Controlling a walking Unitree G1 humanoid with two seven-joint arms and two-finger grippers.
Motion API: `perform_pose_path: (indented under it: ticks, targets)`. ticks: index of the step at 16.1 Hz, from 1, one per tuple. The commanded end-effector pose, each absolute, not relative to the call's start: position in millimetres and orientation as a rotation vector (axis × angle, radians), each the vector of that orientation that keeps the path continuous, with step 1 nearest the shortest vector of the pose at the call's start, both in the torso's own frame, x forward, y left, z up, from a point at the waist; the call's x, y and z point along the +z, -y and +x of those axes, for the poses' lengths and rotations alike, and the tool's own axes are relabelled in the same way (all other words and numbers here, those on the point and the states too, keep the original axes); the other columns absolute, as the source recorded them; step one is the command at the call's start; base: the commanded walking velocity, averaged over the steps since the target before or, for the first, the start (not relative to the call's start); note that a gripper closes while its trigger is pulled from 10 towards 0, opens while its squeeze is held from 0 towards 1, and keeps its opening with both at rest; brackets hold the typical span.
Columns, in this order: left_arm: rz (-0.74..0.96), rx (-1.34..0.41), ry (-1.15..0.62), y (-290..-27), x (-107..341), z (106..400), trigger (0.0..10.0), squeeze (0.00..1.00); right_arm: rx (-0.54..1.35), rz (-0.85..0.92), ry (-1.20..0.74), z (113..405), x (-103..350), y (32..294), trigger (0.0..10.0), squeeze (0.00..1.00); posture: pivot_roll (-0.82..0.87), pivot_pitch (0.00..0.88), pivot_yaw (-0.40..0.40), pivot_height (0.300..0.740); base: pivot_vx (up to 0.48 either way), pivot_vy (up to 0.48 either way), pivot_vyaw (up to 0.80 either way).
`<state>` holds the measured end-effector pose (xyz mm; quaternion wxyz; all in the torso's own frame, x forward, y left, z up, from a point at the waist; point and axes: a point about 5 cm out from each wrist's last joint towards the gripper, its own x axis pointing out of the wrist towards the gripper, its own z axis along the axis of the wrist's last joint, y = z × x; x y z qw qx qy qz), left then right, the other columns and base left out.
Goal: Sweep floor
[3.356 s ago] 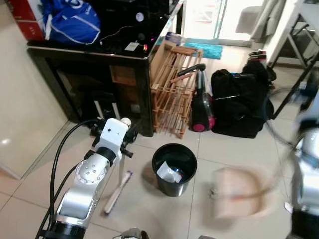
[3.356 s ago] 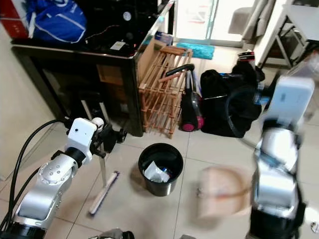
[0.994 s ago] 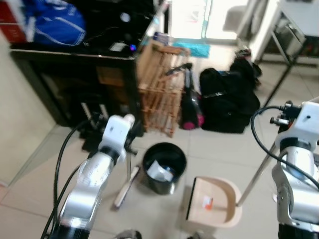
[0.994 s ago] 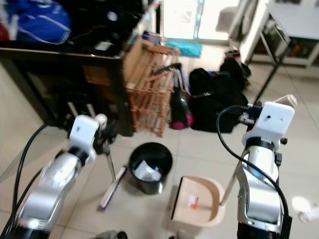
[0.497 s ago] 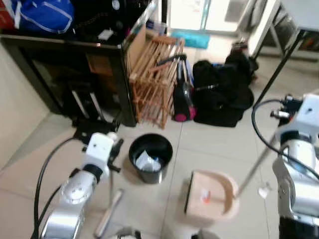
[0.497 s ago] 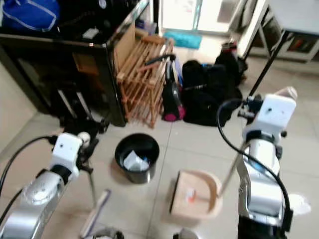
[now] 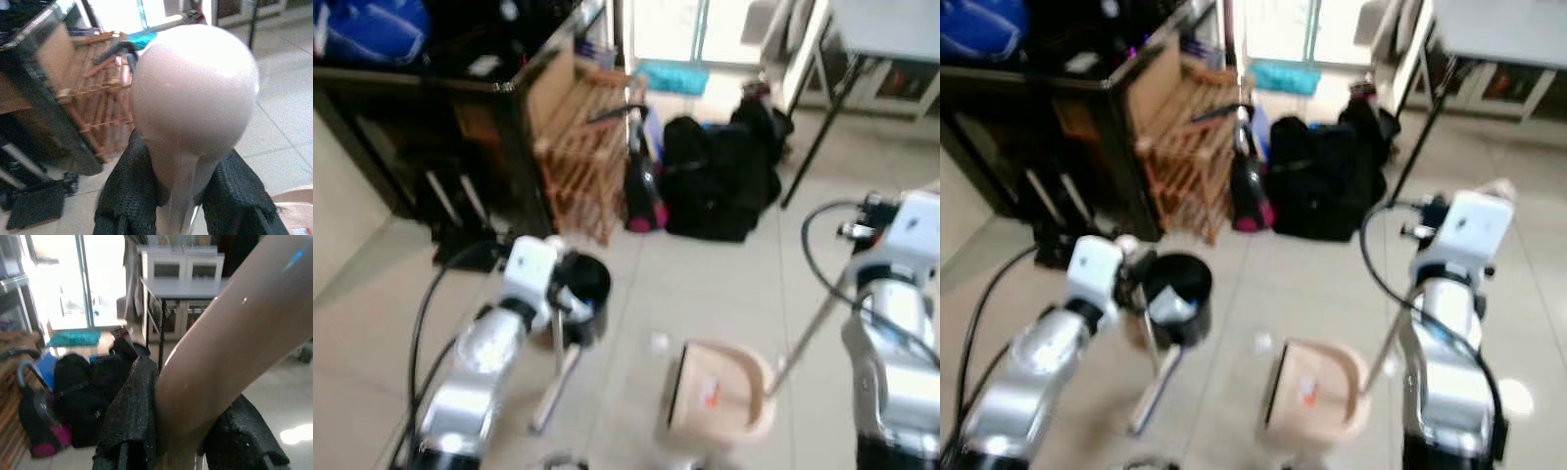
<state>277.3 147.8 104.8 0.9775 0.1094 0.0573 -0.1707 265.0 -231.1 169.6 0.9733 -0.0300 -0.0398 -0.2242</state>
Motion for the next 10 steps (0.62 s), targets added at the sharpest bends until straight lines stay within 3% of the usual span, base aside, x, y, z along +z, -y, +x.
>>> perform_pose_path:
  ticks: [1,4,6,10]
  targets:
    - [0.235,-0.363,-0.075,-145.6,113.4,282.1,10.0,0.00,-0.474,-0.079,0.123,261.7,180.4,233.7,10.0,0.00,-0.03,0.087,0.052,0.740,0.000,-0.428,0.00]
    - [0.230,-0.371,-0.065,-143.2,114.6,286.8,10.0,0.00,-0.474,-0.074,0.117,259.1,178.5,231.4,10.0,0.00,-0.04,0.071,0.056,0.740,0.000,-0.428,0.00]
    - [0.185,-0.373,-0.089,-141.6,113.4,289.4,10.0,0.00,-0.473,-0.071,0.117,257.6,178.4,230.4,10.0,0.00,-0.05,0.069,0.058,0.740,0.000,0.000,0.00]
    - [0.182,-0.344,-0.073,-145.7,118.4,292.9,10.0,0.00,-0.480,-0.056,0.110,254.7,176.1,229.5,10.0,0.00,-0.03,0.076,0.056,0.740,0.000,0.480,0.00]
